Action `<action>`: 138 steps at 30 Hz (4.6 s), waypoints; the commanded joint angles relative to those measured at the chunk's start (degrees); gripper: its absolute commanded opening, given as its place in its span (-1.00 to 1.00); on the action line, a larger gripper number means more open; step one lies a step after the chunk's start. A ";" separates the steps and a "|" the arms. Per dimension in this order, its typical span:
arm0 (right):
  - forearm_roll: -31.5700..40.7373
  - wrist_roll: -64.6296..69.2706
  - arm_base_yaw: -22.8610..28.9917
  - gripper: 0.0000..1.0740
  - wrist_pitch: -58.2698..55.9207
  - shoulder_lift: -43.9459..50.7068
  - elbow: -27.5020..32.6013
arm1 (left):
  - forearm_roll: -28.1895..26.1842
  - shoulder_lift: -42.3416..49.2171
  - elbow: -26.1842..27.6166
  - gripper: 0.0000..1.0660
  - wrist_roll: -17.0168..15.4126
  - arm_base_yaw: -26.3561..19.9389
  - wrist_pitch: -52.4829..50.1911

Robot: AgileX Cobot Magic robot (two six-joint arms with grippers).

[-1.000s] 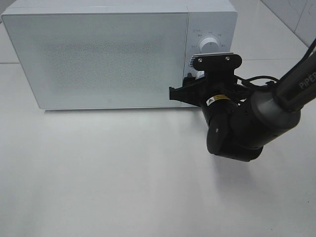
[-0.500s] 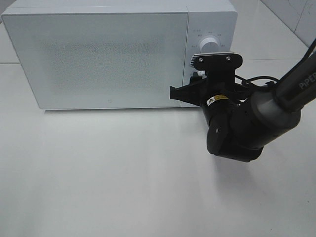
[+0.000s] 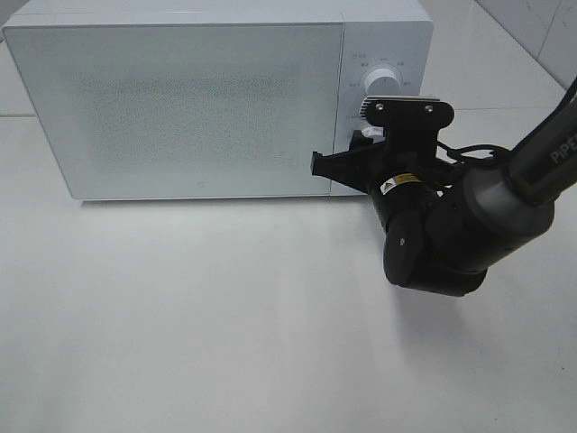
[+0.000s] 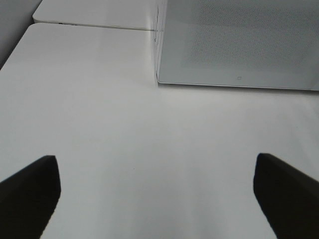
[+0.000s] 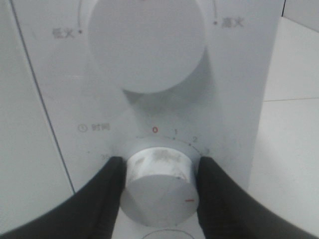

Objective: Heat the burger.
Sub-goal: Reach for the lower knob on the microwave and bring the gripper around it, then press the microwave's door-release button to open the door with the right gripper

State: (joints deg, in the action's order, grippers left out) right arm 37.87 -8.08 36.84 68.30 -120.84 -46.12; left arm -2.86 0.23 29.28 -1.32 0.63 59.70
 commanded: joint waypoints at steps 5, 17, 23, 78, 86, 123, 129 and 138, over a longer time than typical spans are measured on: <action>-10.83 23.15 -0.23 -1.00 6.76 0.11 -0.74 | -0.29 1.26 -0.29 0.83 -0.06 -0.23 -0.40; -18.33 60.79 -0.29 -1.00 11.34 0.11 -0.74 | -0.29 1.26 -0.29 0.83 -0.06 -0.23 -0.40; -18.33 72.59 -0.29 -1.00 11.34 0.11 -0.74 | -0.29 1.26 -0.29 0.83 -0.06 -0.23 -0.40; -5.44 84.45 -0.29 -0.29 10.89 0.11 -0.74 | -0.29 1.26 -0.29 0.83 -0.06 -0.23 -0.40; -4.24 84.11 -0.29 -0.02 10.60 0.11 0.06 | -0.29 1.26 -0.29 0.83 -0.06 -0.23 -0.40; -10.54 9.45 -4.87 0.30 -49.50 30.94 14.61 | -0.29 1.26 -0.29 0.83 -0.06 -0.23 -0.40; -11.63 0.23 -11.00 0.30 -69.10 39.76 12.20 | -0.29 1.26 -0.29 0.83 -0.06 -0.23 -0.40; -24.41 2.58 -12.95 0.30 -92.88 48.59 11.17 | -0.29 1.26 -0.29 0.83 -0.06 -0.23 -0.40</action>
State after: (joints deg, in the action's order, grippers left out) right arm 14.78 -5.84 24.12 -22.12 -72.77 -34.61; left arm -2.86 0.23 29.28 -1.32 0.63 59.70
